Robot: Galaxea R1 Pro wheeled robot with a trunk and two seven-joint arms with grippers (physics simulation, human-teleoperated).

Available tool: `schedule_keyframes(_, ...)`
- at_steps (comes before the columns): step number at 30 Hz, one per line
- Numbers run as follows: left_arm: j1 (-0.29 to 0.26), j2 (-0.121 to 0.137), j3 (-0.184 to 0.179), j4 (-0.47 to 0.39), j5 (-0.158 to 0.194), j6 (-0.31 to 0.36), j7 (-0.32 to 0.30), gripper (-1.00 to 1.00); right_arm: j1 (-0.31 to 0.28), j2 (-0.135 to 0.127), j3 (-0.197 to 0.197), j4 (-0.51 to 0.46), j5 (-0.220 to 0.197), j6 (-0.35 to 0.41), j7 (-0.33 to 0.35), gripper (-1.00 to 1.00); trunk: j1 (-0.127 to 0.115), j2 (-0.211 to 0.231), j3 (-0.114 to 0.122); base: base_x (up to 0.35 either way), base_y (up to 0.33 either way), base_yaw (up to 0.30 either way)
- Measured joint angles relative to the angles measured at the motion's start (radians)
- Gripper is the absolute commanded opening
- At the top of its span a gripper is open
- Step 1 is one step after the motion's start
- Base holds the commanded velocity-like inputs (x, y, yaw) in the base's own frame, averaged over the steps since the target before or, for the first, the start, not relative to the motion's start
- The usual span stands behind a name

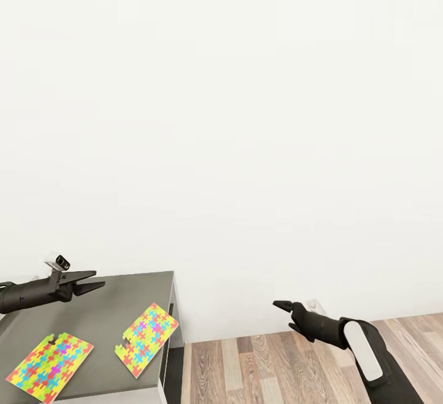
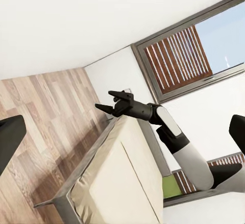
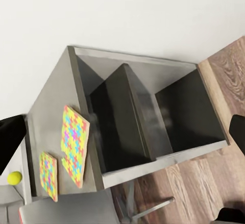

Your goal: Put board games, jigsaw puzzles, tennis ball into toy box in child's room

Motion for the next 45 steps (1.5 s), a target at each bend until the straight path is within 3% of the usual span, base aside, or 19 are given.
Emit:
schedule_keyframes(11,0.0,0.0,-0.001,0.0,0.0,-0.001,0.0,1.0,0.0,0.008,0.015,0.028,0.006,-0.013,-0.011,1.0,0.0,0.0,0.0,0.0,0.0,0.0)
schedule_keyframes(17,0.0,-0.001,-0.001,0.0,0.0,-0.001,0.0,1.0,0.0,0.033,0.078,0.037,0.006,-0.018,-0.01,1.0,0.0,0.0,0.0,0.0,0.0,0.0)
schedule_keyframes(28,0.0,-0.014,-0.002,0.0,0.0,-0.005,0.001,1.0,-0.004,0.072,0.098,0.077,-0.001,-0.001,0.008,1.0,0.0,0.0,0.0,0.0,0.0,0.0)
schedule_keyframes(37,0.0,-0.024,-0.002,0.0,-0.001,-0.006,0.001,1.0,-0.03,0.068,0.09,0.085,-0.006,0.049,0.033,1.0,0.0,0.0,0.0,0.0,0.0,0.0)
schedule_keyframes(45,0.0,-0.025,-0.004,0.0,-0.001,-0.006,0.0,1.0,-0.031,0.072,0.022,0.087,-0.068,0.056,0.094,1.0,0.0,0.0,0.0,0.0,0.0,0.0)
